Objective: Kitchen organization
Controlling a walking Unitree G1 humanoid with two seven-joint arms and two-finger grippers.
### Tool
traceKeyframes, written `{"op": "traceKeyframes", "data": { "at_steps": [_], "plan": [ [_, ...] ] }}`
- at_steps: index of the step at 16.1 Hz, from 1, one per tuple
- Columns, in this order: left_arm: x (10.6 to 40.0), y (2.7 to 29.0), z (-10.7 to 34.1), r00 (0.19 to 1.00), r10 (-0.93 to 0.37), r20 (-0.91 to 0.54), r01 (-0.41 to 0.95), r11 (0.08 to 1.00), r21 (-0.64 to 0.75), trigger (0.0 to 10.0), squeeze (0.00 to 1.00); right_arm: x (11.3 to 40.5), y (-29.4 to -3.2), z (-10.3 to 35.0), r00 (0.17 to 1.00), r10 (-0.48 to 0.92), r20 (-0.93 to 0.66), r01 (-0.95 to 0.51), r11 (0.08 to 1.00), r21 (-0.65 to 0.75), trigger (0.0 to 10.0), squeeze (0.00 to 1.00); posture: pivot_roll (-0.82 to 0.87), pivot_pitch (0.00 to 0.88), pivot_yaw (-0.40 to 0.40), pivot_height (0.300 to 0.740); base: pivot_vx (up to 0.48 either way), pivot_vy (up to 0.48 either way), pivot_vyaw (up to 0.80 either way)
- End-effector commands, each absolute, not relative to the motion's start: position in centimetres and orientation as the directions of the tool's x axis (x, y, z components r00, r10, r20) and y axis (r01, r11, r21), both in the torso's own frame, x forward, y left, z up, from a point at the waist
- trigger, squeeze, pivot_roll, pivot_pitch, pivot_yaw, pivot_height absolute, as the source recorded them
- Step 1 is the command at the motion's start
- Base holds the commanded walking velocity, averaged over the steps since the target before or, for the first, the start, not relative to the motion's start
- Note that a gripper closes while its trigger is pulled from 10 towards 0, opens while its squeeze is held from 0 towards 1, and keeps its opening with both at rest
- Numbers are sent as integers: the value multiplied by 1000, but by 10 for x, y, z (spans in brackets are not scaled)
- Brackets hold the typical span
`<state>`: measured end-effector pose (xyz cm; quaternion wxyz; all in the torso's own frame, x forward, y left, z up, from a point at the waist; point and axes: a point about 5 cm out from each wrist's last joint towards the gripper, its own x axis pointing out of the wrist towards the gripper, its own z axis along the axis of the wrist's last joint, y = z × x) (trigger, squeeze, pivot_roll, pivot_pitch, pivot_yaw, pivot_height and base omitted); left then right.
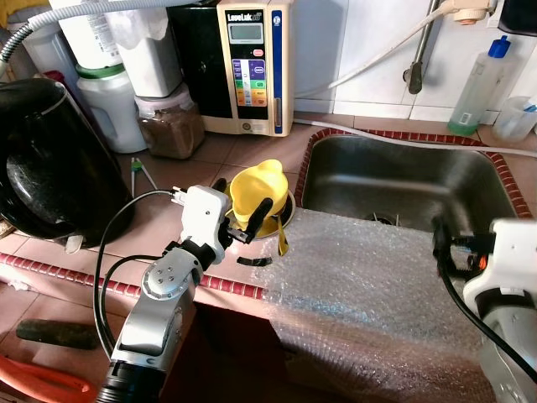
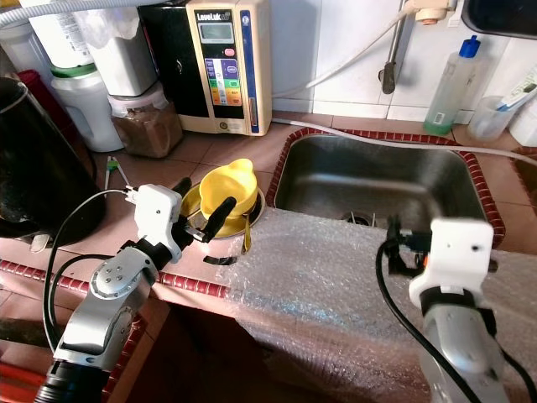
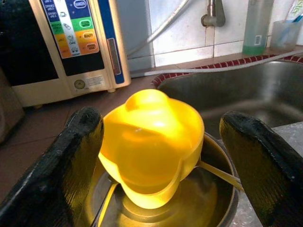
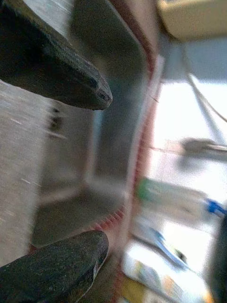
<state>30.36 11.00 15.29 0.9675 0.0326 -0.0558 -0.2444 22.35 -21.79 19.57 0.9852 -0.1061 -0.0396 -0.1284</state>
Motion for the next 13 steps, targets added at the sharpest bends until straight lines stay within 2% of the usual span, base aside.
{"op": "traceKeyframes", "data": {
  "at_steps": [1, 4, 13],
  "plan": [
    [306, 114, 152, 880, -468, 82, 461, 882, 93, 10000, 0, 226, -218, 205, 947, -278, 162, 306, 932, -193, 10000, 0, -97, 20, 68, 740, 0, 0, 0],
    [307, 113, 152, 879, -470, 81, 463, 881, 92, 10000, 0, 223, -223, 202, 921, -358, 151, 379, 915, -139, 10000, 0, -96, 20, 69, 740, 0, -92, 0],
    [307, 107, 149, 867, -494, 67, 489, 869, 76, 10000, 0, 224, -216, 199, 926, -346, 154, 367, 920, -135, 10000, 0, -117, 43, 65, 740, 0, -339, 0]
  ]
}}
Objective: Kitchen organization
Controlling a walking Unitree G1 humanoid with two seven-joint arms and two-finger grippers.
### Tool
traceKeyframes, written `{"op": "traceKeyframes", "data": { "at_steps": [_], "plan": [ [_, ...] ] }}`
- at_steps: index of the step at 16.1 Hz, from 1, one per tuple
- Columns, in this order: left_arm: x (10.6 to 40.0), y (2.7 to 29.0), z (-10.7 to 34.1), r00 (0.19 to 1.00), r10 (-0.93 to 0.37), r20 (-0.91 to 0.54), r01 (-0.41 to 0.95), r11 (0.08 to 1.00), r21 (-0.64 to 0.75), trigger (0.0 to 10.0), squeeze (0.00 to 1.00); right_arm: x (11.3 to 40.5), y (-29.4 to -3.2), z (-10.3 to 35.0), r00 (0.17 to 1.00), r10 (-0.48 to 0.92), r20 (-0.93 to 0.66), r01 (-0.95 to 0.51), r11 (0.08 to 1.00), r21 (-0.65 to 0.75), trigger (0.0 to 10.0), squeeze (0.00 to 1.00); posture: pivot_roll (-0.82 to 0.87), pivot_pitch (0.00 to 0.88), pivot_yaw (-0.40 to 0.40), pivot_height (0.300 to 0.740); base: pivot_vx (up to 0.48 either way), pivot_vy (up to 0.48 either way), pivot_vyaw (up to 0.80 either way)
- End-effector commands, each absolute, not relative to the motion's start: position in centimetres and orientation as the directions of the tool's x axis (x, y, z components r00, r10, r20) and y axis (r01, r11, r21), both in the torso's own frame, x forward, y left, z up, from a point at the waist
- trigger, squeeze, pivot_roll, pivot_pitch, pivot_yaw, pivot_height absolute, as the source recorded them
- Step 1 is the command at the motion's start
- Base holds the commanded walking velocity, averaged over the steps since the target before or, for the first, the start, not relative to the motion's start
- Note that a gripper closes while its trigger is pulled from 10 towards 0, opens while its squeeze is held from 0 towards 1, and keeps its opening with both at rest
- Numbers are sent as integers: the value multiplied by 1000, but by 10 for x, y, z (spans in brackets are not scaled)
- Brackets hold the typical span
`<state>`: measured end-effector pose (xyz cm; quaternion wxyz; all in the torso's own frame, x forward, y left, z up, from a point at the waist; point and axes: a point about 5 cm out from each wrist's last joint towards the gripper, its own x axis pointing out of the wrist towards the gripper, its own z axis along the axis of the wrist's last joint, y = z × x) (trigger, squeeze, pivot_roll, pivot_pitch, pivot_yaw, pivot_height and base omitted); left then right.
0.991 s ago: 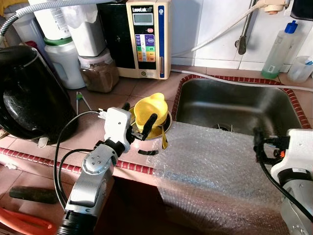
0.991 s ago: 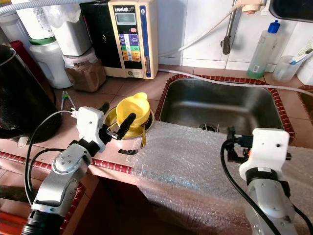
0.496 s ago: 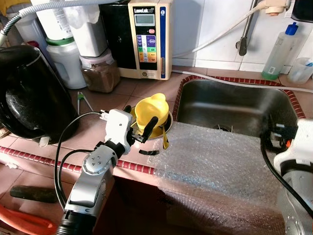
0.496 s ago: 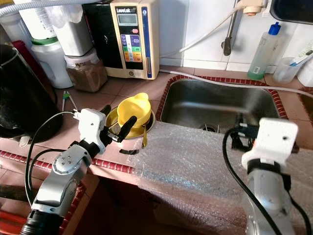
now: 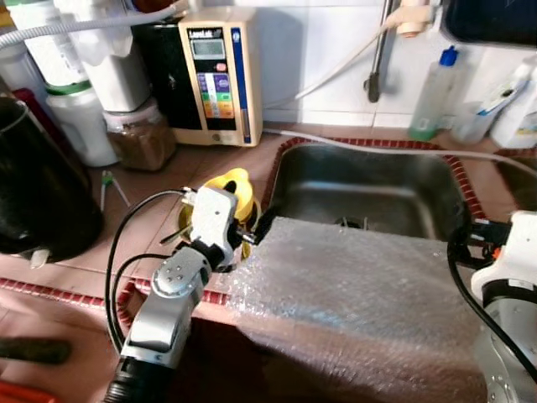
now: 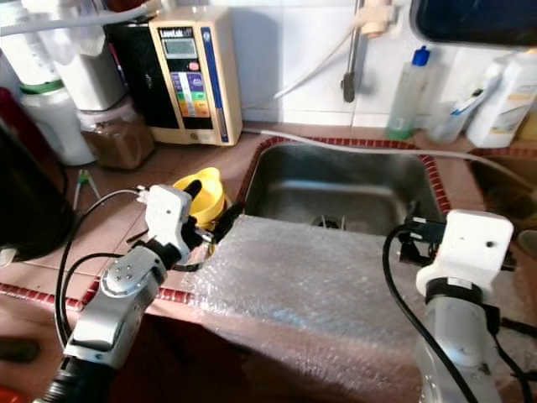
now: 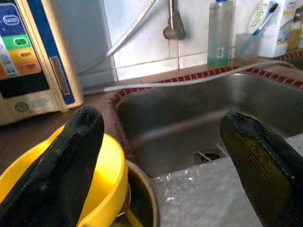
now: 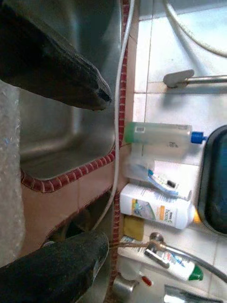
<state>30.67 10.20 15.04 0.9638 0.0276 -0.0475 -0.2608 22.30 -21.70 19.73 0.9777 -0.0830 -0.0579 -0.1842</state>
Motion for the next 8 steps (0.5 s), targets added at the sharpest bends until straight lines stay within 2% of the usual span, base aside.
{"op": "traceKeyframes", "data": {
  "at_steps": [1, 7, 8],
  "plan": [
    [307, 107, 149, 867, -494, 67, 489, 869, 77, 10000, 0, 225, -216, 200, 925, -346, 154, 367, 920, -136, 10000, 0, -117, 43, 65, 740, 0, -386, 0],
    [306, 105, 147, 860, -507, 55, 503, 861, 75, 10000, 0, 229, -216, 202, 924, -346, 165, 370, 917, -148, 10000, 0, -114, 49, 65, 740, 0, -404, 0],
    [306, 105, 147, 859, -508, 56, 504, 860, 78, 10000, 0, 229, -217, 202, 923, -347, 166, 371, 917, -148, 10000, 0, -114, 50, 66, 740, 0, 0, 0]
  ]
}}
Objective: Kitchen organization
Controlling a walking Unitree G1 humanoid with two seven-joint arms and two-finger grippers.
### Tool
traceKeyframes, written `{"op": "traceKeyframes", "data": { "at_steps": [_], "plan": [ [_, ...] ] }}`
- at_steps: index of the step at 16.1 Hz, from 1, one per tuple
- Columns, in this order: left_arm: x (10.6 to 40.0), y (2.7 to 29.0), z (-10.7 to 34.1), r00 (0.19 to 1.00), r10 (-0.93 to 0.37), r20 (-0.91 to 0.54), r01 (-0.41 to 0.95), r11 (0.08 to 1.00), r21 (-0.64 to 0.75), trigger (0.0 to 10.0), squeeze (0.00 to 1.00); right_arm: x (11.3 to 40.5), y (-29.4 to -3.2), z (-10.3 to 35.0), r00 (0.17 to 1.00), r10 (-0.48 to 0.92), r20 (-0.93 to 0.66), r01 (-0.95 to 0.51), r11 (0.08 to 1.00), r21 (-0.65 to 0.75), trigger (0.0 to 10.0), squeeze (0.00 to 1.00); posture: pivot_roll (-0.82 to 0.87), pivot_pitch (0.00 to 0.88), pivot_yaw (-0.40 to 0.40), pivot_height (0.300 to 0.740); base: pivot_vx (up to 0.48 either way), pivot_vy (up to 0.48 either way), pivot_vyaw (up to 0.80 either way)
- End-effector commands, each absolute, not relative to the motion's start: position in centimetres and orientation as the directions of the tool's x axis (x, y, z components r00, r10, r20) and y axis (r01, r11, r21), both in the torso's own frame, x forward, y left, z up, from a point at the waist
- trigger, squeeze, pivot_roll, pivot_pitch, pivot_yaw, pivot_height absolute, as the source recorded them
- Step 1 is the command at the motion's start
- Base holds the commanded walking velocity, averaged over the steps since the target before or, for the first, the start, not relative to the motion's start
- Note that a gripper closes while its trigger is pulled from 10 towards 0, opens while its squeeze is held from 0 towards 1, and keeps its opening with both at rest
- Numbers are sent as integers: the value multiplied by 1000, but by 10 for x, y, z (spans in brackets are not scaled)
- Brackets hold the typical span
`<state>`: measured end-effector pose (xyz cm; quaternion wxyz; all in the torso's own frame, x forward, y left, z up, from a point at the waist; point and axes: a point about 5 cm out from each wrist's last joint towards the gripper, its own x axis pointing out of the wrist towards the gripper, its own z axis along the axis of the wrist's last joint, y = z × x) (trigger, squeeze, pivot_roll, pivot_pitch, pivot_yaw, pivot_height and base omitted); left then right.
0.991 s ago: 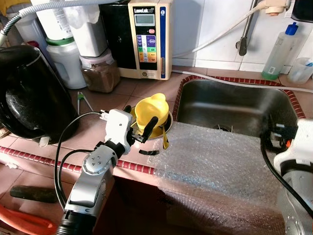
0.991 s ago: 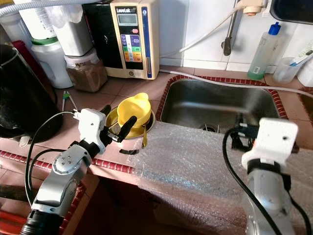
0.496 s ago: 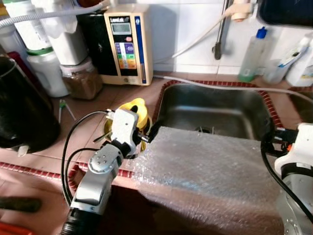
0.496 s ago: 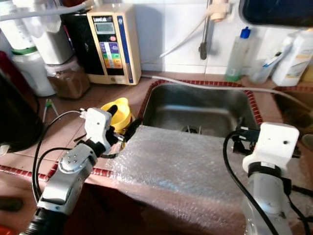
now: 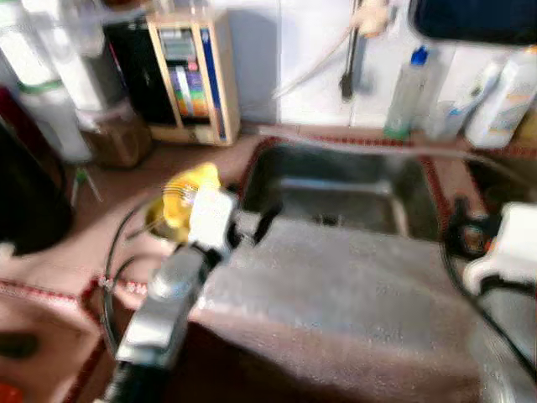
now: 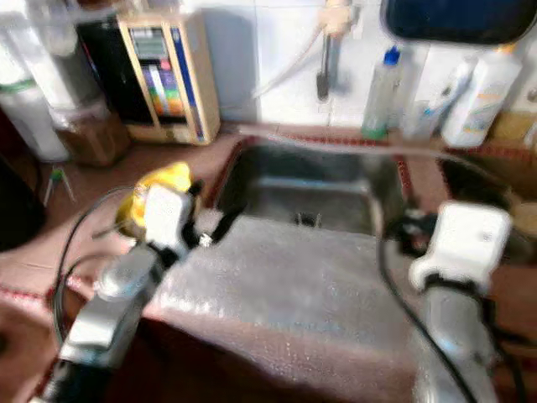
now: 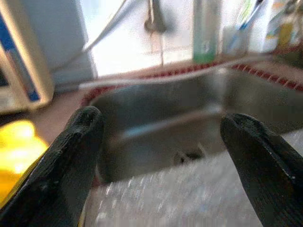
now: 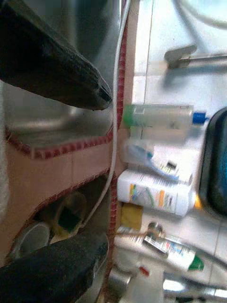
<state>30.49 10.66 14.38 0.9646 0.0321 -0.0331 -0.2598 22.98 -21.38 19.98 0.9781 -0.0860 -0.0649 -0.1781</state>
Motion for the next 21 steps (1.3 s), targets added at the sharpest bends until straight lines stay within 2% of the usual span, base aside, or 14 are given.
{"op": "traceKeyframes", "data": {
  "at_steps": [1, 8, 10, 12, 13, 15, 16, 21],
  "plan": [
    [306, 105, 147, 859, -508, 56, 504, 860, 78, 10000, 0, 229, -217, 202, 923, -347, 166, 371, 917, -148, 10000, 0, -114, 50, 66, 740, 0, 0, 0],
    [308, 106, 149, 869, -489, 71, 487, 872, 54, 10000, 0, 234, -213, 207, 920, -340, 197, 371, 916, -152, 10000, 0, -108, 53, 65, 740, 0, 0, 0],
    [308, 105, 149, 872, -484, 73, 482, 875, 55, 10000, 0, 235, -212, 207, 921, -338, 194, 367, 918, -146, 10000, 0, -107, 52, 63, 740, 0, 0, -637],
    [312, 109, 155, 894, -436, 104, 431, 900, 63, 10000, 0, 235, -211, 207, 923, -330, 196, 360, 921, -147, 10000, 0, -108, 51, 64, 740, 0, 0, -694],
    [318, 118, 159, 929, -346, 128, 339, 938, 79, 10000, 0, 236, -210, 208, 926, -314, 208, 346, 927, -143, 10000, 0, -106, 51, 63, 740, 0, 0, 0],
    [323, 129, 158, 958, -263, 117, 254, 963, 89, 10000, 0, 237, -203, 209, 937, -275, 216, 313, 935, -166, 10000, 0, -106, 51, 63, 740, 0, 0, 0],
    [324, 132, 156, 963, -247, 112, 236, 966, 102, 10000, 0, 237, -191, 209, 953, -200, 226, 248, 946, -207, 10000, 0, -104, 45, 62, 740, 0, 0, 0],
    [328, 132, 146, 973, -219, 66, 215, 974, 66, 10000, 0, 232, -178, 195, 974, -139, 181, 181, 954, -239, 10000, 0, -106, 37, 65, 740, 0, 0, 154]
  ]
}}
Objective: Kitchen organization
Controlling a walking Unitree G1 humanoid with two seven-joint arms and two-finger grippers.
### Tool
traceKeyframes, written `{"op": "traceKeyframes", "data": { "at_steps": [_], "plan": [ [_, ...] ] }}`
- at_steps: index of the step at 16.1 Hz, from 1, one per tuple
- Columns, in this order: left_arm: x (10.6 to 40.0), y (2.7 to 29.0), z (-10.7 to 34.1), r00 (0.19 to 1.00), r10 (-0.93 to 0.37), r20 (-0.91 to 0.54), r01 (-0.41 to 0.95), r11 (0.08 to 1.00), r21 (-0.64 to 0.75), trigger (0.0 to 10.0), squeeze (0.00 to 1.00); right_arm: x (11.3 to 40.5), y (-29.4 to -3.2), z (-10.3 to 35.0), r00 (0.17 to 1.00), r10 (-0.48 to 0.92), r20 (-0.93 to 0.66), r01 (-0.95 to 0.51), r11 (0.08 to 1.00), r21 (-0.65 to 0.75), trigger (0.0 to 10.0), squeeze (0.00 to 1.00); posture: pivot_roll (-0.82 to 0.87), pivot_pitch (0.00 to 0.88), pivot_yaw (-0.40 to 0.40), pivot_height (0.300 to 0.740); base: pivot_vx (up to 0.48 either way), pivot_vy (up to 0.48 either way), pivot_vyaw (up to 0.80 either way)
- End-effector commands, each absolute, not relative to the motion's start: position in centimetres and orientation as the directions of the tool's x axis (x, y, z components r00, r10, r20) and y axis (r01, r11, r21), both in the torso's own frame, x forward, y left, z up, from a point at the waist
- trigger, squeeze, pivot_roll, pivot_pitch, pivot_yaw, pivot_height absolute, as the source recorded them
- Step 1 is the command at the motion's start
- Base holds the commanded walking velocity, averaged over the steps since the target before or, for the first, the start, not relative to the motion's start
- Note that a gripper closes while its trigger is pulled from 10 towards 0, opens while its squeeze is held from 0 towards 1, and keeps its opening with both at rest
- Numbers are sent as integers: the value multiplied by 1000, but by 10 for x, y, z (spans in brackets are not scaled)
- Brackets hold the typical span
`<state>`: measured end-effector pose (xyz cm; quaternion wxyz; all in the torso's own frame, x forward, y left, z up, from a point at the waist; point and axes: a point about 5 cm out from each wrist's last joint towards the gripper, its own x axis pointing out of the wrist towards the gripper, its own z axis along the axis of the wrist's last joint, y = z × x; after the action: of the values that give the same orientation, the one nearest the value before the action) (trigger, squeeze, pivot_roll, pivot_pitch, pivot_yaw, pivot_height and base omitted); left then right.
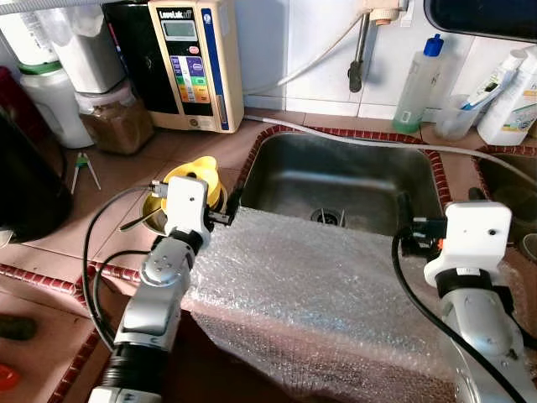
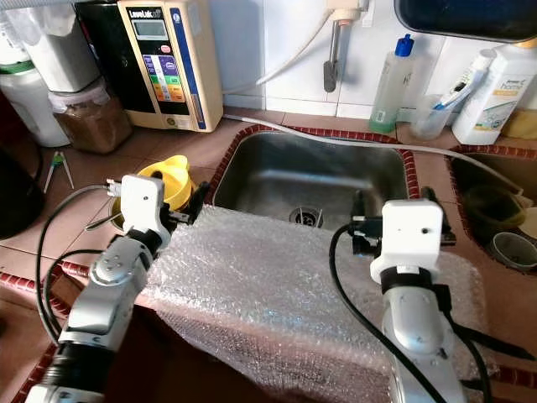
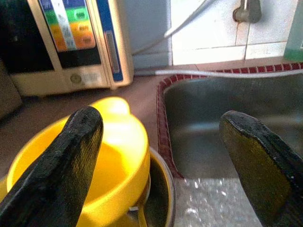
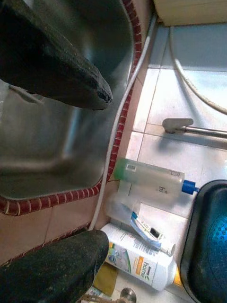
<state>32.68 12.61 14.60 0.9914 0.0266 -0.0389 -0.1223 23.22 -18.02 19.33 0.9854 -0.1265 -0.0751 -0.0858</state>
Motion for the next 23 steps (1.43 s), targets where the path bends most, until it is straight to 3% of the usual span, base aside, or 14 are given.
{"op": "traceKeyframes", "data": {
  "at_steps": [1, 5, 8, 11, 14, 15, 23],
  "plan": [
    [329, 133, 144, 976, -212, 59, 209, 976, 55, 10000, 0, 231, -177, 194, 974, -139, 178, 180, 955, -237, 10000, 0, -108, 36, 66, 740, 0, 0, 769],
    [330, 128, 142, 973, -223, 59, 221, 974, 45, 10000, 0, 230, -174, 187, 980, -133, 151, 165, 960, -225, 10000, 0, -108, 32, 66, 740, 0, 0, 359],
    [336, 128, 143, 979, -192, 69, 192, 981, 8, 10000, 0, 224, -159, 171, 999, 0, 50, 9, 984, -179, 10000, 0, -108, 33, 65, 740, 0, 0, 0],
    [338, 121, 142, 972, -225, 64, 226, 974, 3, 10000, 0, 215, -152, 160, 999, 46, 0, -45, 983, -176, 10000, 0, -117, 38, 68, 740, 0, 0, 0],
    [337, 111, 141, 963, -264, 60, 266, 964, -20, 10000, 0, 213, -151, 161, 999, 42, 14, -39, 983, -178, 10000, 0, -123, 41, 73, 740, 0, 0, 0],
    [335, 108, 145, 955, -287, 77, 290, 957, -27, 10000, 0, 213, -150, 173, 994, 43, 96, -24, 981, -194, 10000, 0, -120, 43, 76, 740, 0, 0, 0],
    [308, 145, 150, 945, -310, 99, 310, 951, 19, 10000, 0, 204, -161, 188, 984, -18, 175, 61, 968, -244, 10000, 0, -97, 42, 63, 740, 0, 0, 0]
  ]
}}
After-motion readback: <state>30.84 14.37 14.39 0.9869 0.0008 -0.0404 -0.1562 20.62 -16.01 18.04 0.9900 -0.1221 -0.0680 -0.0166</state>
